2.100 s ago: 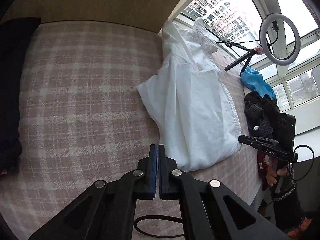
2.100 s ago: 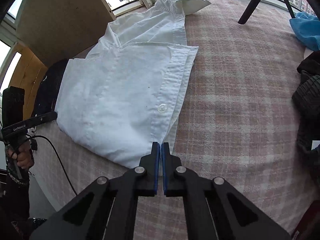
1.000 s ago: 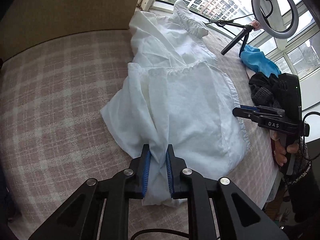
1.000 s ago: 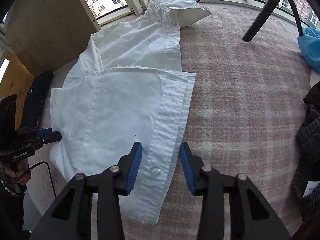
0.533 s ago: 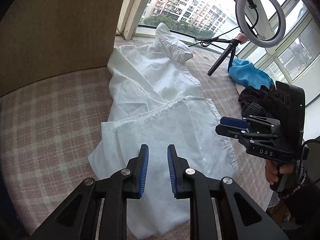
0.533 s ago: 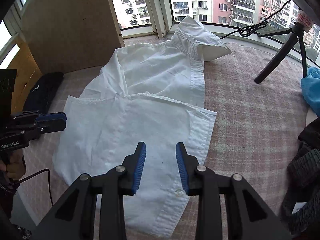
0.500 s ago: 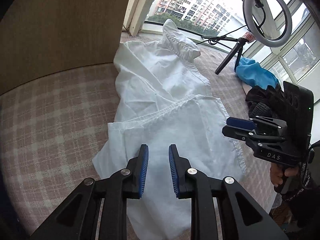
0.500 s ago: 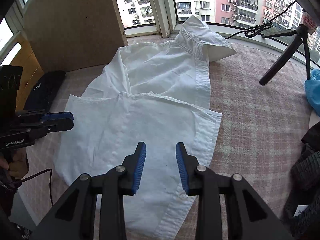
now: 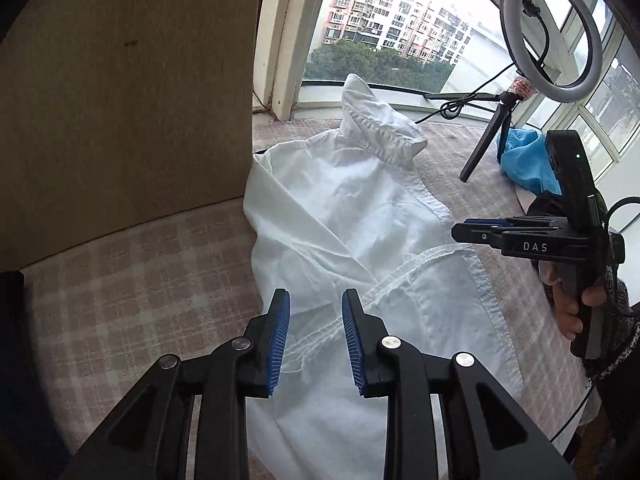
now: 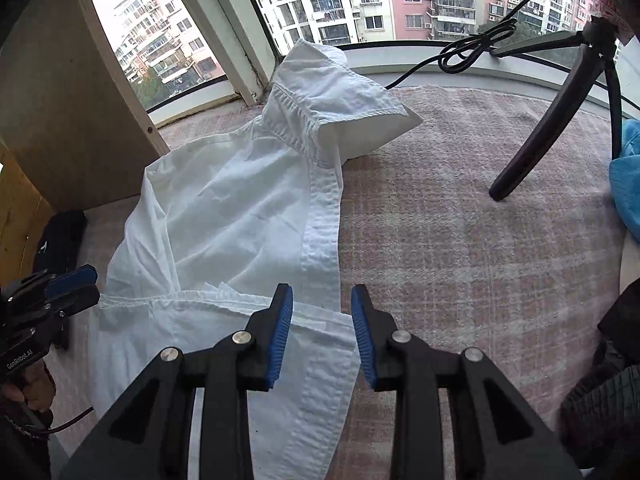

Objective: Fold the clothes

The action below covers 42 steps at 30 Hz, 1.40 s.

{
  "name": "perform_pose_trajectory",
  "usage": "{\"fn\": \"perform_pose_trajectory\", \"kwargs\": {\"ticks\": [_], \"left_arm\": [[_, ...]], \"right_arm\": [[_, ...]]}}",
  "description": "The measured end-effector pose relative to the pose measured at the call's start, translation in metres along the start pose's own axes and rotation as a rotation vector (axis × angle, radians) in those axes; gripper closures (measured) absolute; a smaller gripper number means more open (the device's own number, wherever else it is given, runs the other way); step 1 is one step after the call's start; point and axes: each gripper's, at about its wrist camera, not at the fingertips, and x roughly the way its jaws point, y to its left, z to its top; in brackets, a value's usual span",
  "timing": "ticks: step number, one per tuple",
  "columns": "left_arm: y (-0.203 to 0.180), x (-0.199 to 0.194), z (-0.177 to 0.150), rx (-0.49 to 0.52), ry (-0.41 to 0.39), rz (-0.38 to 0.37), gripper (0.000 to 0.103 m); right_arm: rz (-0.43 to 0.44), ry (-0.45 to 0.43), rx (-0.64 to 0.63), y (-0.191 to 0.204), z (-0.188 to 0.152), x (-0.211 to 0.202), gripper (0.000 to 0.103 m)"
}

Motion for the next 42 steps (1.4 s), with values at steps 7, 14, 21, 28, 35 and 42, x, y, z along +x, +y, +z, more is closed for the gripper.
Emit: {"fn": "perform_pose_trajectory", "kwargs": {"ticks": [7, 14, 21, 28, 35, 42], "left_arm": [[0.02, 0.037, 0.011, -0.087, 0.089, -0.099, 0.072], [0.025, 0.045, 0.002, -0.086, 0.067, 0.024, 0.093], [0.034, 0.016, 0.023, -0.116, -0.022, 0.027, 0.063], [0.028, 0.032, 0.032, -0.027, 0.013, 0.066, 0.06], [0.039, 0.018, 0.019, -0.022, 0.023, 0.081, 0.06], [0.049, -0.012, 0.011, -0.013, 0.005, 0.112, 0.06]], "right_arm": [[0.088, 0.053, -0.045, 0.002, 0.016, 0.026, 0.062], [-0.062, 0.09, -0.256, 0.029, 0.019, 0.033, 0.097], [-0.071, -0.036, -0.187, 0.024, 0.046, 0.018, 0.043], [-0.025, -0.037, -0.097, 0.008, 0.093, 0.058, 0.041], [-0.007, -0.052, -0.157, 0.022, 0.118, 0.09, 0.039], [0.147, -0.083, -0.13, 0.028, 0.116, 0.078, 0.093]]}}
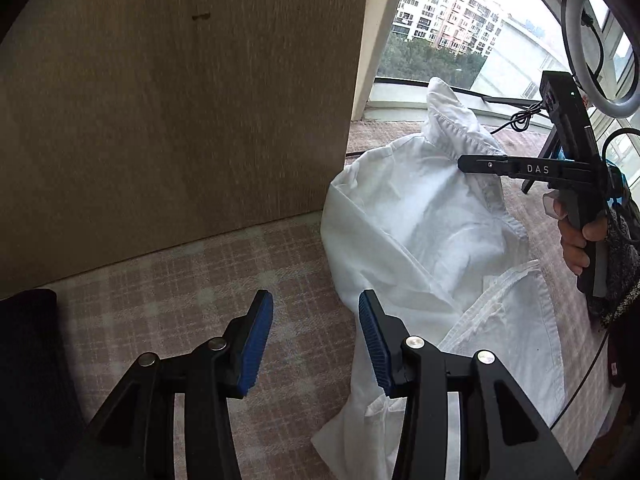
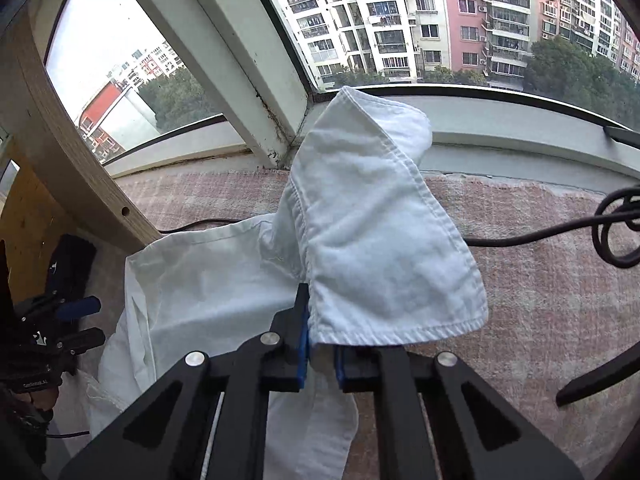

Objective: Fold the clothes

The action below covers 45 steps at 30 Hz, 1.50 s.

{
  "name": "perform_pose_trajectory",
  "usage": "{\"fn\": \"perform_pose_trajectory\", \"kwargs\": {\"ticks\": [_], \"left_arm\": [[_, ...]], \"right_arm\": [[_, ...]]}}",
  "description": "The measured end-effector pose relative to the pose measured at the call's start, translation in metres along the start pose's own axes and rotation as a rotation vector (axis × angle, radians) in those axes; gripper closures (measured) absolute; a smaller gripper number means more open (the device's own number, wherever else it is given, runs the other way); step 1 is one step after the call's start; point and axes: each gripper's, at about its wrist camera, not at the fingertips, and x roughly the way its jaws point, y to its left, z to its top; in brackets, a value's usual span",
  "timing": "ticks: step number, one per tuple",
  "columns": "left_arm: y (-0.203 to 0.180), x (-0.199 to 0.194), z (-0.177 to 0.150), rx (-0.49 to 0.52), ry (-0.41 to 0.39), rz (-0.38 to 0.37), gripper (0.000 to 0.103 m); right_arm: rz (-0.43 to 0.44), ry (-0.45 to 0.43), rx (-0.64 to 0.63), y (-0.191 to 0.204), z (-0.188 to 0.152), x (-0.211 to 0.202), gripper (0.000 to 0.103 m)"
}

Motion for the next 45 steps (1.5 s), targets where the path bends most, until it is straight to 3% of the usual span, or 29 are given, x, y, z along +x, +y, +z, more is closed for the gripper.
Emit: {"fn": "perform_pose_trajectory", "kwargs": {"ticks": [4, 11, 16, 18, 21, 23, 25, 27, 28, 29, 31, 36, 39, 42, 45], "left_arm": [[0.0, -0.013, -0.001, 0.001, -0.013, 0.008, 0.06], [0.002, -0.046, -0.005, -0.015, -0.051, 0.018, 0.06], [0.006, -0.072, -0.006, -0.037, -0.081, -0.003, 0.06], [0.003, -0.077, 0.0, -0.025, -0.089, -0.005, 0.06], [-0.014, -0.079, 0.019, 0.029, -0.112, -0.016, 0.06], [-0.035, -0.073, 0.037, 0.107, -0.107, -0.039, 0.06], [-0.059, -0.057, 0.051, 0.209, -0.051, -0.129, 0.057], [-0.08, -0.031, 0.053, 0.308, 0.075, -0.18, 0.055], [-0.089, -0.019, 0.048, 0.357, 0.135, -0.166, 0.057], [-0.093, -0.014, 0.038, 0.401, 0.164, -0.125, 0.06], [-0.093, -0.012, 0.015, 0.448, 0.181, -0.09, 0.06], [-0.069, -0.006, -0.029, 0.394, 0.25, -0.137, 0.058], [-0.062, -0.003, -0.044, 0.388, 0.254, -0.125, 0.059], [-0.054, -0.017, -0.038, 0.344, 0.203, -0.177, 0.058], [-0.046, -0.023, -0.029, 0.332, 0.174, -0.149, 0.058]], "right_arm": [[0.052, -0.08, -0.062, 0.022, -0.013, -0.034, 0.094], [0.078, -0.238, -0.374, 0.088, -0.054, -0.106, 0.094], [0.008, -0.21, -0.663, 0.128, -0.121, -0.131, 0.093], [-0.026, -0.156, -0.783, 0.134, -0.162, -0.137, 0.092], [-0.129, -0.065, -0.958, 0.136, -0.22, -0.136, 0.086], [-0.165, -0.025, -0.995, 0.133, -0.237, -0.131, 0.084], [-0.193, -0.005, -0.988, 0.125, -0.246, -0.132, 0.084], [-0.213, 0.003, -0.953, 0.118, -0.246, -0.136, 0.083], [-0.225, 0.003, -0.92, 0.113, -0.245, -0.14, 0.08], [-0.239, 0.002, -0.879, 0.106, -0.246, -0.144, 0.07], [-0.185, 0.018, -0.692, 0.087, -0.233, -0.154, 0.055], [0.065, 0.014, -0.168, 0.06, -0.234, -0.184, 0.049], [0.212, 0.042, 0.045, 0.062, -0.257, -0.186, 0.048], [0.282, 0.102, 0.128, 0.08, -0.276, -0.169, 0.048], [0.326, 0.152, 0.112, 0.11, -0.285, -0.149, 0.048]]}}
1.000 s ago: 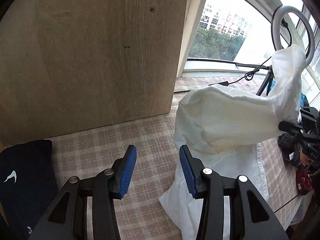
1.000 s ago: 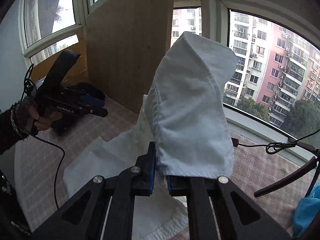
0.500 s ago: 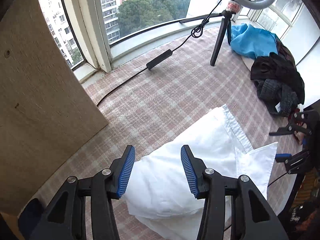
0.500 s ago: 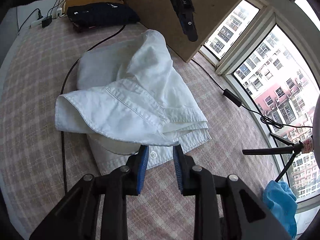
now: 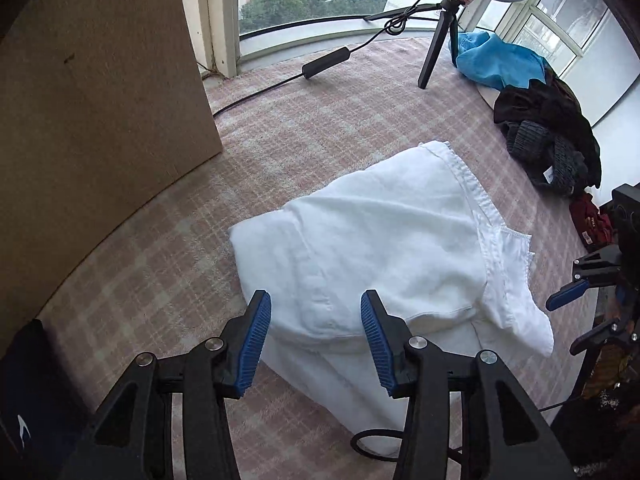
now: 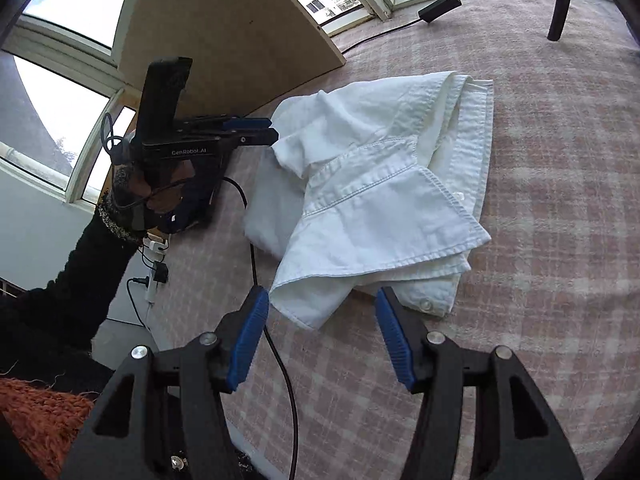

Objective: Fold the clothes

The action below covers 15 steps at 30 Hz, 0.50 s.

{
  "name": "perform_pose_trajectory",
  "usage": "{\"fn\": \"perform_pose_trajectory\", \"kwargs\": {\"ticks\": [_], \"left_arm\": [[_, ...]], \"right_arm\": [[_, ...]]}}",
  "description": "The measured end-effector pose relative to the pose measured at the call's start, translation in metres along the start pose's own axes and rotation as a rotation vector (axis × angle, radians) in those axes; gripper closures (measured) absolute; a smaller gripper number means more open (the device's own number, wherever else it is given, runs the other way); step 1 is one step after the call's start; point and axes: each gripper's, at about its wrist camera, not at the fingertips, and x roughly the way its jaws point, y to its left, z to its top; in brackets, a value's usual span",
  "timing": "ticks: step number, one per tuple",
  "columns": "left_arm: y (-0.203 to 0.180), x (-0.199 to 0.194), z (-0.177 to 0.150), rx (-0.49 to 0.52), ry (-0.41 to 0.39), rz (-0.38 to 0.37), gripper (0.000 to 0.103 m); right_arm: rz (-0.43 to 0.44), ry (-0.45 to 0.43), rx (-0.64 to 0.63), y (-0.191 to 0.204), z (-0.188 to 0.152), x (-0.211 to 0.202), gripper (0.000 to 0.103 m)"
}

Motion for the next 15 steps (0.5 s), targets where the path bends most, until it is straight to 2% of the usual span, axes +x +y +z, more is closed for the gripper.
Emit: {"fn": "perform_pose_trajectory", "kwargs": {"ticks": [2, 7, 9, 10, 13, 15], "left_arm": [[0.006, -0.003, 0.002, -0.013, -0.009, 0.0, 0.058], [0.011, 0.0, 0.004, -0.016, -0.015, -0.022, 0.058], [0.01, 0.008, 0.003, -0.011, -0.001, -0.042, 0.058], [0.01, 0.01, 0.003, -0.013, 0.007, -0.053, 0.058], [0.008, 0.014, -0.001, -0.037, 0.017, -0.076, 0.058], [0.003, 0.013, -0.006, -0.045, 0.017, -0.106, 0.058]], "right_arm": [[-0.023, 0.019, -0.039, 0.017, -0.001, 0.015, 0.048], [-0.267, 0.07, -0.163, 0.045, 0.008, 0.057, 0.049], [-0.348, 0.123, -0.186, 0.048, 0.013, 0.066, 0.076], [-0.376, 0.152, -0.186, 0.048, 0.017, 0.068, 0.101], [-0.495, 0.152, -0.264, 0.061, 0.033, 0.053, 0.101], [-0.586, 0.114, -0.345, 0.081, 0.047, 0.027, 0.101]]}}
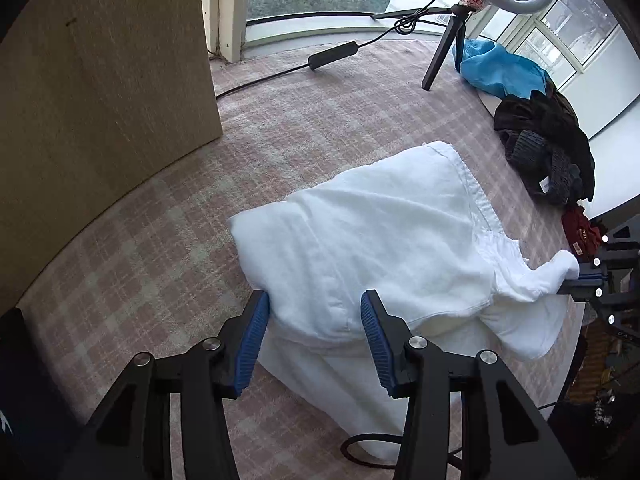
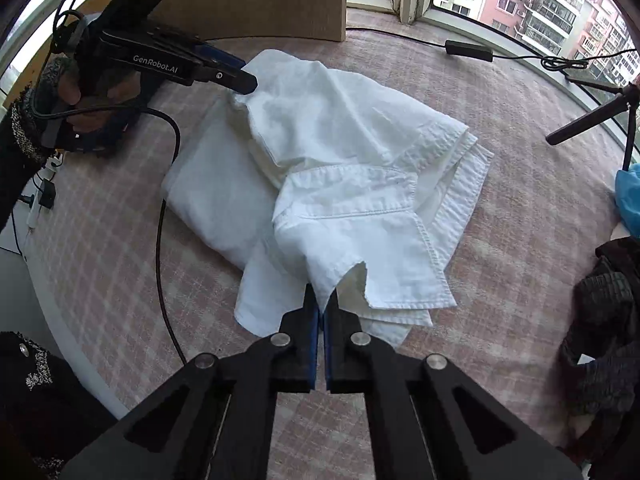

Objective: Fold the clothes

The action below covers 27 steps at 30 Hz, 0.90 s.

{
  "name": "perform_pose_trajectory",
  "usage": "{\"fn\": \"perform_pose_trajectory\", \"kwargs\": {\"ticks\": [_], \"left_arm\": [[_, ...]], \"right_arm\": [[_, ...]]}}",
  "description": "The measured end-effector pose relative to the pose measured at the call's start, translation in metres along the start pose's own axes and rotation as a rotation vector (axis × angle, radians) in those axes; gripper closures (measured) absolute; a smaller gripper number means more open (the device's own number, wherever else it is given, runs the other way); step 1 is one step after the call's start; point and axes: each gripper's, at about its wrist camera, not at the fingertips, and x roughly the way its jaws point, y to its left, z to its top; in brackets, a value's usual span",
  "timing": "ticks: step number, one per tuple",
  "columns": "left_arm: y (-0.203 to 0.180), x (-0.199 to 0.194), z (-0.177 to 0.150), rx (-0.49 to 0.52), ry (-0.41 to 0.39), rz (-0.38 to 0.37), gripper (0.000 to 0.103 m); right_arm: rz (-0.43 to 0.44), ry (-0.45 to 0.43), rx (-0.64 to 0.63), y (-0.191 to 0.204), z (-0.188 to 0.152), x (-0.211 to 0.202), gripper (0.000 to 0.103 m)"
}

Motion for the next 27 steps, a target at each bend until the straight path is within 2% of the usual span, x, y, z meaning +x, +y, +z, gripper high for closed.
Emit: {"fn": "perform_pose_trajectory", "kwargs": {"ticks": [3, 4, 7, 9, 11, 12, 13, 14, 15, 16, 17, 20, 23, 24, 25, 26, 27], "left_arm": [[-0.013, 0.004, -0.012, 0.043, 0.024, -0.023, 0.058], [-0.016, 0.005, -0.015, 0.06, 0.036, -0.022, 0.058], [-0.019, 0.006, -0.021, 0.1, 0.058, 0.01, 0.058], [-0.013, -0.006, -0.017, 0.082, 0.027, -0.002, 0.058], [-0.006, -0.023, -0.009, 0.071, -0.027, -0.009, 0.058], [-0.002, -0.029, -0.003, 0.069, -0.054, -0.004, 0.057], [0.001, -0.034, 0.003, 0.069, -0.076, 0.01, 0.056], [0.003, -0.036, 0.01, 0.071, -0.09, 0.035, 0.056], [0.006, -0.034, 0.018, 0.072, -0.098, 0.047, 0.056], [0.008, -0.03, 0.023, 0.072, -0.103, 0.042, 0.057], [0.008, -0.025, 0.028, 0.072, -0.11, 0.031, 0.057], [0.008, 0.001, 0.032, 0.064, -0.075, 0.027, 0.057], [0.007, 0.029, 0.022, 0.06, -0.012, 0.044, 0.057], [0.006, 0.035, 0.017, 0.072, 0.004, 0.055, 0.057], [0.008, 0.035, 0.014, 0.071, 0.005, 0.053, 0.057], [0.012, 0.027, 0.015, 0.055, -0.013, 0.033, 0.057], [0.016, 0.019, 0.015, 0.038, -0.031, 0.012, 0.056]], "right_arm": [[-0.099, -0.056, -0.043, -0.005, 0.009, -0.044, 0.101], [-0.099, -0.045, -0.042, -0.008, 0.009, -0.049, 0.101], [0.012, 0.096, -0.005, -0.004, -0.01, -0.009, 0.101], [0.087, 0.226, -0.024, 0.006, -0.029, 0.022, 0.1], [0.147, 0.303, -0.069, 0.009, -0.039, 0.026, 0.099], [0.172, 0.294, -0.063, 0.004, -0.038, 0.019, 0.099], [0.201, 0.259, -0.021, -0.009, -0.033, 0.009, 0.094], [0.23, 0.217, 0.035, -0.025, -0.026, -0.001, 0.081], [0.26, 0.174, 0.091, -0.041, -0.019, -0.011, 0.073], [0.256, 0.117, 0.155, -0.059, -0.01, -0.018, 0.06], [0.219, 0.069, 0.2, -0.074, 0.002, -0.019, 0.058], [0.116, -0.021, 0.283, -0.103, 0.04, 0.0, 0.058], [0.124, -0.061, 0.324, -0.111, 0.076, 0.04, 0.059], [0.118, -0.05, 0.305, -0.108, 0.085, 0.057, 0.061], [0.061, 0.002, 0.281, -0.105, 0.088, 0.074, 0.071], [-0.017, 0.07, 0.259, -0.103, 0.09, 0.09, 0.093], [-0.014, 0.095, 0.28, -0.109, 0.088, 0.096, 0.097]]}}
